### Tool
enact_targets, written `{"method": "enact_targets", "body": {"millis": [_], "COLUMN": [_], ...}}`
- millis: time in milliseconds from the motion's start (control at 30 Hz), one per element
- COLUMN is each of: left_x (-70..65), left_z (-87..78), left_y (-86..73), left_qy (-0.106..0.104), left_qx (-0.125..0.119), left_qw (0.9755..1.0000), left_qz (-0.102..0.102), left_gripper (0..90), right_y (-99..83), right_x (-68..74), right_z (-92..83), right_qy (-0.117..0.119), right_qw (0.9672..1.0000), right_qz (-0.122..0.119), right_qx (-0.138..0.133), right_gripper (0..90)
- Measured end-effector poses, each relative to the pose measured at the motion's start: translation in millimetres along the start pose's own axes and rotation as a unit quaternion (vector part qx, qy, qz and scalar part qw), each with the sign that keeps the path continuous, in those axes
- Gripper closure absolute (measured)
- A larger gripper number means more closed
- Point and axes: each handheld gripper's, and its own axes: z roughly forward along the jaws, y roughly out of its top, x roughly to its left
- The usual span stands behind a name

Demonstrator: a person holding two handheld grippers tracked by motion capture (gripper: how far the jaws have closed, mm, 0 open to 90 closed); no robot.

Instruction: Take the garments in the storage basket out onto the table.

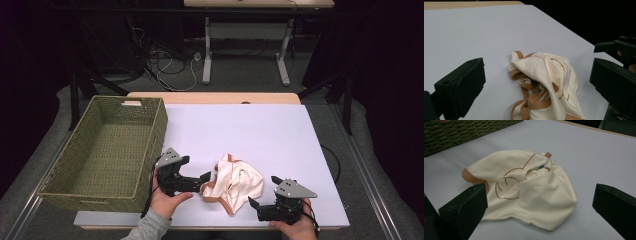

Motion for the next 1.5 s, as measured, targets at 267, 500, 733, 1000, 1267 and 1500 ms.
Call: {"method": "enact_targets", "body": {"millis": [267, 500, 733, 1000, 1267, 1500], "left_x": [-1.9, 0.3, -0.3, 3.1, 2.9, 2.3], "left_z": [-3.8, -6.3, -5.8, -4.8, 1.0, 2.2], "left_y": [-0.1, 2.0, 0.4, -2.4, -5.9, -8.0], "left_qy": [-0.006, -0.005, 0.001, 0.007, 0.002, -0.005], "left_qx": [-0.017, -0.026, -0.027, -0.017, -0.008, -0.008], "left_qw": [0.9998, 0.9996, 0.9996, 0.9997, 0.9999, 0.9999], "left_qz": [0.002, -0.004, -0.005, -0.014, -0.009, -0.014], "left_gripper": [0.4, 0.4, 0.4, 0.4, 0.4, 0.4], "right_y": [5.1, 17.4, 31.5, 36.4, 28.8, 19.0], "right_x": [12.3, 19.4, 31.1, 41.7, 45.3, 52.5], "right_z": [5.0, 13.3, 26.1, 46.2, 51.7, 57.4], "right_qy": [0.023, 0.042, 0.062, 0.065, 0.065, 0.073], "right_qw": [0.9997, 0.9983, 0.9969, 0.9970, 0.9966, 0.9945], "right_qz": [-0.010, -0.040, -0.046, -0.042, -0.049, -0.068], "right_qx": [-0.001, 0.001, -0.008, -0.002, 0.011, 0.030], "right_gripper": [1.3, 7.5, 15.5, 23.4, 32.2, 37.8]}}
